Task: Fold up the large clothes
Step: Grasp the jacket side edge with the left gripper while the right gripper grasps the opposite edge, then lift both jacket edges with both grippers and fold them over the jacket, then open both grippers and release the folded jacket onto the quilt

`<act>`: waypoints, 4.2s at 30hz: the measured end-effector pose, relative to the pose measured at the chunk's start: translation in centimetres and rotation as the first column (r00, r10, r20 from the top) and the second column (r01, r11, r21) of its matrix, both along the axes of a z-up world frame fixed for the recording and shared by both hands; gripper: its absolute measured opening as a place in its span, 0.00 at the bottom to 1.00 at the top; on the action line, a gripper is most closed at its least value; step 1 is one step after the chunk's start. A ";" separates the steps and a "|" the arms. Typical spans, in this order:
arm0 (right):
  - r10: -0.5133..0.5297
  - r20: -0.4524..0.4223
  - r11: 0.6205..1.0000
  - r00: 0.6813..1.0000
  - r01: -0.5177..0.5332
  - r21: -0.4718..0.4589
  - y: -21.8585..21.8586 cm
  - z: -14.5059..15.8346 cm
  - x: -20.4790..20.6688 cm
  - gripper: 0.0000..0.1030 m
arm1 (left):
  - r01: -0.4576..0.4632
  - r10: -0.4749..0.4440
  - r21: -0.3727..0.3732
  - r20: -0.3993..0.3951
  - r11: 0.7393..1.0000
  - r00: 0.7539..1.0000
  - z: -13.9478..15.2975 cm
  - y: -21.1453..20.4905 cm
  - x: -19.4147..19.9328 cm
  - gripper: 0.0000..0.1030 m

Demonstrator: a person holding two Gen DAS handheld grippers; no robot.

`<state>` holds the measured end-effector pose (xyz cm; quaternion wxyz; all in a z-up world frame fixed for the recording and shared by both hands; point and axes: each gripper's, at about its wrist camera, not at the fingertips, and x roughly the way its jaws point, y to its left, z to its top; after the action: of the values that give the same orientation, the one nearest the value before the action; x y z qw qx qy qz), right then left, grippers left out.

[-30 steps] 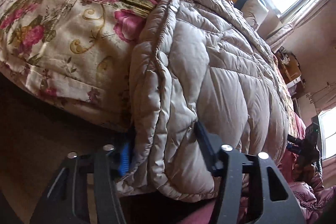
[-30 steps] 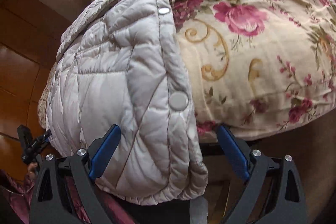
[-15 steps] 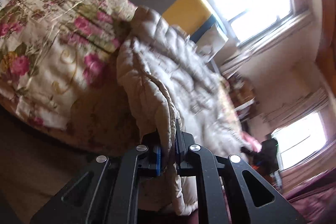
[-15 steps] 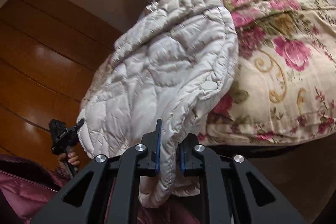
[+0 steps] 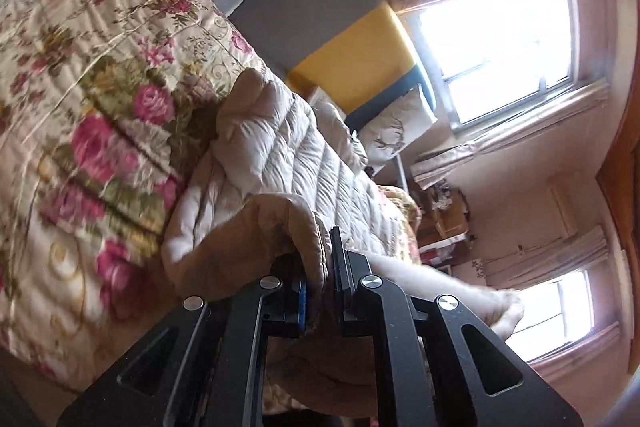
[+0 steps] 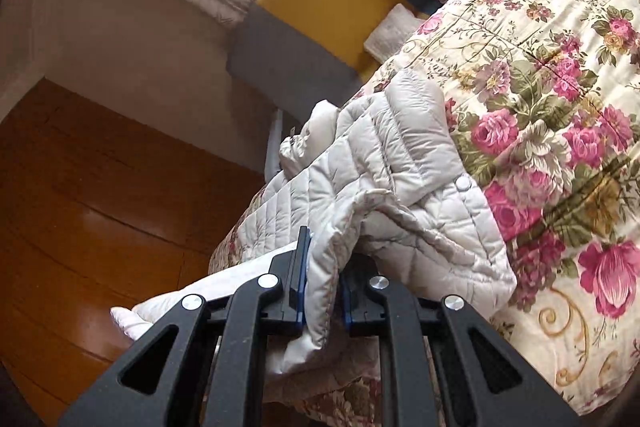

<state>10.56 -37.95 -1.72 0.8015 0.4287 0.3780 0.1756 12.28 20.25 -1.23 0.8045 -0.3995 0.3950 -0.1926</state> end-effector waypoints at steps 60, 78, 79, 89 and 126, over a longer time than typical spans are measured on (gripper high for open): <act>0.032 -0.058 0.900 0.998 -0.054 -0.432 -1.7 -4.8 -3.9 0.61 | 0.140 -0.151 0.249 0.029 0.958 0.988 -4.0 -1.0 -6.4 0.70; -0.041 -0.147 0.793 0.988 -0.058 -0.607 -1.1 -7.0 -5.0 0.41 | 0.015 -0.003 0.502 -0.026 0.865 1.000 -2.3 -1.9 -10.0 0.65; -0.043 -0.138 0.777 0.989 -0.054 -0.627 -0.8 -6.7 -5.1 0.45 | -0.007 0.009 0.532 -0.002 0.846 1.000 -1.5 -2.3 -10.0 0.66; 0.076 0.049 0.648 0.996 -0.012 -0.761 6.0 0.5 -8.0 0.67 | -0.079 -0.068 0.796 0.149 0.600 0.986 1.9 -8.7 -9.6 0.78; 0.219 -0.051 0.680 0.974 -0.189 -0.708 14.7 -5.4 -5.5 0.72 | -0.110 0.012 0.823 0.125 0.558 0.992 1.4 -4.2 -7.9 0.64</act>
<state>5.09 -23.24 -7.16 0.8868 0.0397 0.4463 0.1131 4.38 16.02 0.12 0.9235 0.0218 0.3822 0.0225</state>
